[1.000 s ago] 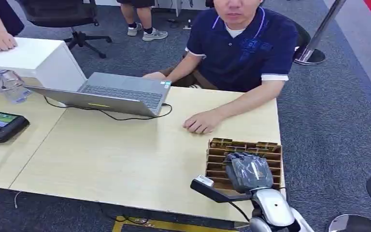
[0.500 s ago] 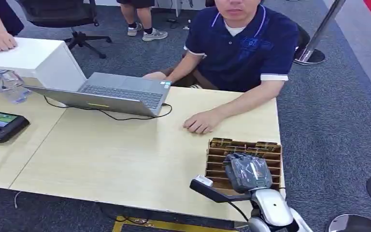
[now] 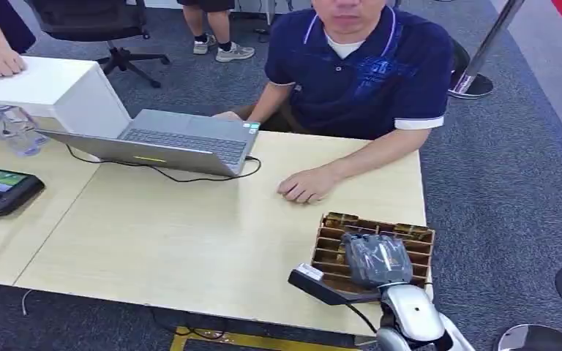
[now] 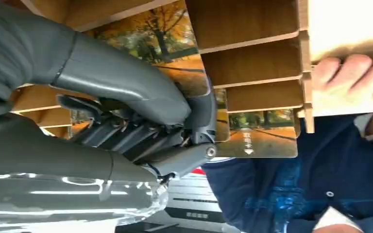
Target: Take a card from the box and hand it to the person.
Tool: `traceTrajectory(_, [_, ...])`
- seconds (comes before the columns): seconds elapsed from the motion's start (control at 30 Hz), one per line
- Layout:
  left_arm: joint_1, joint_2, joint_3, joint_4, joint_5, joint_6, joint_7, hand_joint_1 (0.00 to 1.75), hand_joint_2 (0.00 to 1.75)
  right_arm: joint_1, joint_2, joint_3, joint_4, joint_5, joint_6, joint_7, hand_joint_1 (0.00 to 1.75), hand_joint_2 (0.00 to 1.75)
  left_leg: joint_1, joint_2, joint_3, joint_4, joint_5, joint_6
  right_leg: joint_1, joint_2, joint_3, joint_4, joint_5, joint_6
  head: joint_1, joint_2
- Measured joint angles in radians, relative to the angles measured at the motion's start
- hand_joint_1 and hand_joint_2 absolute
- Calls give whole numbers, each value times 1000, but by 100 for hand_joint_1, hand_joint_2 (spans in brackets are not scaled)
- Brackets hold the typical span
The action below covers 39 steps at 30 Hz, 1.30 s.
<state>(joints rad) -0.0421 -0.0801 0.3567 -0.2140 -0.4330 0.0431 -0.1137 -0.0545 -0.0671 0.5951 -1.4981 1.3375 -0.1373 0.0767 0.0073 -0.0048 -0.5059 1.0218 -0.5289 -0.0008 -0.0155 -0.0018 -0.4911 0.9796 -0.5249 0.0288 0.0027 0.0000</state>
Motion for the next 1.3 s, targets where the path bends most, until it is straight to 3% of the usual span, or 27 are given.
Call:
traceTrajectory(0.77, [0, 0, 6, 0, 9, 3, 11, 0, 175, -1, 1, -11, -14, 2, -39, -2, 175, 175, 0, 0, 0, 0, 0, 0, 0, 0, 0, 0, 0, 0, 0, 0])
traceTrajectory(0.87, [0, 0, 7, 0, 8, 4, 15, 0, 175, -1, 2, -30, -44, 7, -102, -2, 175, 175, 0, 0, 0, 0, 0, 0, 0, 0, 0, 0, 0, 0, 0, 0])
traceTrajectory(1.03, [0, -1, 18, 0, 11, 7, 19, 0, 175, -6, 6, -96, -149, 7, -327, -20, 175, 175, 0, 0, -1, 0, 0, 0, 0, 0, 0, 0, 0, 0, 0, 0])
traceTrajectory(1.2, [0, -3, 32, 0, 15, 13, 21, 0, 175, -11, 11, -158, -221, -7, -414, -40, 175, 175, 0, 0, 0, 0, 0, 0, 0, 0, 0, 0, 0, 0, 0, 0])
traceTrajectory(1.3, [0, -3, 34, 0, 18, 14, 21, 0, 175, -12, 13, -184, -240, -15, -431, -43, 175, 175, 0, 0, 0, 0, 0, 0, 0, 0, 0, 0, 0, 0, 0, 0])
